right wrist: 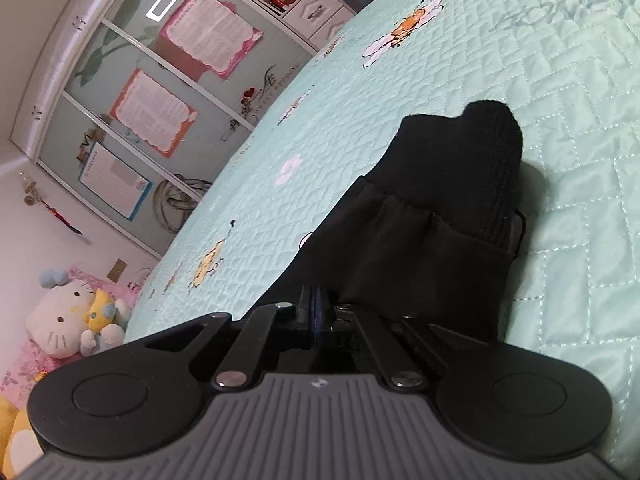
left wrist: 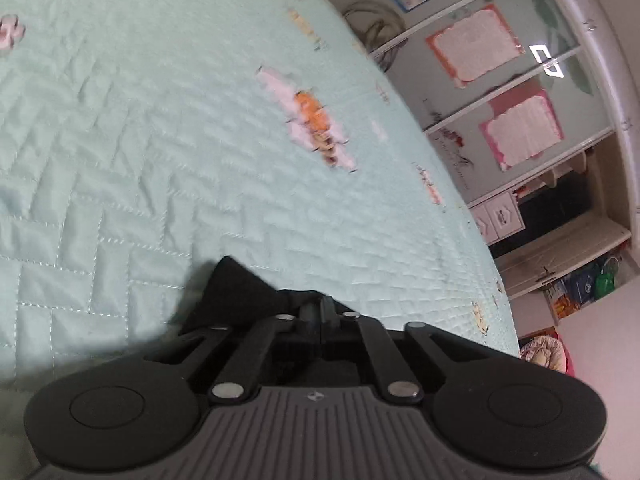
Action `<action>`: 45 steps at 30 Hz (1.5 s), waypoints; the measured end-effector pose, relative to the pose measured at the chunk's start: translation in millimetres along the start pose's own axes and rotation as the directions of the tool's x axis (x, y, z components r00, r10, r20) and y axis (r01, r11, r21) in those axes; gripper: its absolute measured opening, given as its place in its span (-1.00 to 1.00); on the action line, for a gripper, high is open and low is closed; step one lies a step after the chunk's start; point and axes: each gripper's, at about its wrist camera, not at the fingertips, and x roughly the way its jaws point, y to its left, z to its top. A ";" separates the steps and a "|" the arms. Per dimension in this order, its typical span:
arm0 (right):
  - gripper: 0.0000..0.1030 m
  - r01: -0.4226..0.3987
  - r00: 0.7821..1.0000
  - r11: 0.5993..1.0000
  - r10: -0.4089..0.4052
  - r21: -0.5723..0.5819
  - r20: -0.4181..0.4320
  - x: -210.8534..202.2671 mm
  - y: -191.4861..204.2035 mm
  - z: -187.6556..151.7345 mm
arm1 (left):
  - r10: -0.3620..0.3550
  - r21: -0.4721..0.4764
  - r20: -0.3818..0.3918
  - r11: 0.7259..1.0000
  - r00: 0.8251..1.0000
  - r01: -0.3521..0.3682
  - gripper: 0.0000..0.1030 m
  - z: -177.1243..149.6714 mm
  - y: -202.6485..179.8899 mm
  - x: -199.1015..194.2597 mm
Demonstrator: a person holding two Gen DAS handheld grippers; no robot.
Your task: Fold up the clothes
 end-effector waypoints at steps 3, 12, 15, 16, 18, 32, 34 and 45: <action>-1.00 0.083 0.997 0.996 -0.082 -0.045 0.015 -2.9 16.7 -0.3 | -0.045 0.070 -0.002 0.997 0.999 0.045 -0.33 -11.4 -19.8 -21.3; -0.64 -0.213 0.969 0.916 0.153 -0.340 -0.193 -22.4 183.3 -100.3 | -0.105 0.212 -0.290 0.962 0.951 0.171 -0.10 -45.8 -47.5 13.5; -0.64 -0.483 0.793 0.843 0.307 -0.237 -0.526 8.3 241.1 -159.9 | -0.126 0.087 -0.241 0.985 0.962 0.151 -0.11 -42.4 -29.1 25.4; -0.64 -0.536 0.729 0.822 0.335 -0.193 -0.597 18.0 256.0 -180.0 | -0.133 0.056 -0.228 0.987 0.964 0.149 -0.13 -41.6 -23.6 23.5; -0.65 -0.589 0.608 0.797 0.328 -0.133 -0.723 41.2 278.5 -215.2 | -0.112 0.062 -0.217 0.990 0.970 0.129 -0.24 -38.5 -27.5 28.0; -0.67 -0.459 0.770 0.871 0.291 -0.175 -0.568 -30.4 240.2 -226.1 | -0.132 0.131 -0.168 0.979 0.977 0.155 0.10 -63.2 -38.1 -89.1; -0.67 -0.496 0.720 0.859 0.324 -0.129 -0.613 -58.5 236.3 -246.2 | -0.141 0.134 -0.208 0.976 0.968 0.171 0.10 -78.0 -34.0 -108.7; -0.90 -0.445 0.646 0.893 0.266 -0.070 -0.716 -137.7 217.2 -337.8 | 0.126 0.215 -0.249 0.974 0.960 -0.072 -0.92 -119.5 9.4 -147.0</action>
